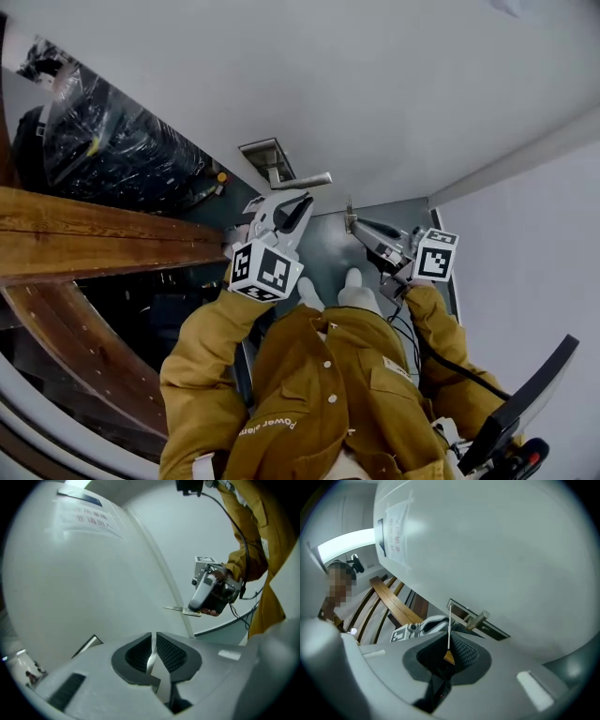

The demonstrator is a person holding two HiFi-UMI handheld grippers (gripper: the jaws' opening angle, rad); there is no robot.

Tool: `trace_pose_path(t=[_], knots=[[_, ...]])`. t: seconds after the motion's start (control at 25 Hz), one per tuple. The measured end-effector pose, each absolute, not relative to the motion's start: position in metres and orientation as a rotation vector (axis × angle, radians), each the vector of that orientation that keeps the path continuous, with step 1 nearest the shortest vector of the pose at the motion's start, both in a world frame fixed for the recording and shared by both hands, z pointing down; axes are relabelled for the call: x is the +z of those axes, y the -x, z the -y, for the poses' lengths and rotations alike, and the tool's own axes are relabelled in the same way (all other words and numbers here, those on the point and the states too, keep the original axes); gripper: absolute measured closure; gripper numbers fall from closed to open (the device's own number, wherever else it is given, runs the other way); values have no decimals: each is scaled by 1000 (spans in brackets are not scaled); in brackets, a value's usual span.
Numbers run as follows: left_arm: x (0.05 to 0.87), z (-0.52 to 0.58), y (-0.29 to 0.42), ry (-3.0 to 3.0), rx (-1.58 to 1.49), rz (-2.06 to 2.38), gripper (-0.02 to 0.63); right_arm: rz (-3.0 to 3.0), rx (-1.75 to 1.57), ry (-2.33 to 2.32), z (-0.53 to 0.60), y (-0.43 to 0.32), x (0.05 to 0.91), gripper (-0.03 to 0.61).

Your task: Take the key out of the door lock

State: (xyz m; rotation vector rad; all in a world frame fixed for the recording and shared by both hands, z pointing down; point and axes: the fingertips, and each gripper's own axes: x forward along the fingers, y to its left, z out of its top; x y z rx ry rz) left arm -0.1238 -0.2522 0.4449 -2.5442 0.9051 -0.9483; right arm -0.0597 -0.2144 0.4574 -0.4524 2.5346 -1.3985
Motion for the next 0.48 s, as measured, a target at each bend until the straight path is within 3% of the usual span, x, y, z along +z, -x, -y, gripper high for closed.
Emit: trace_pose_path(t=[0.08, 0.28, 0.48], knots=[[421, 225, 125, 2646, -780, -1022, 612, -2558, -1246, 509, 213, 57, 425, 549], [385, 185, 134, 2847, -280, -1357, 612, -2670, -902, 719, 204, 60, 381, 549], [387, 161, 147, 2922, -84, -1568, 612, -2826, -649, 900, 195, 73, 378, 549]])
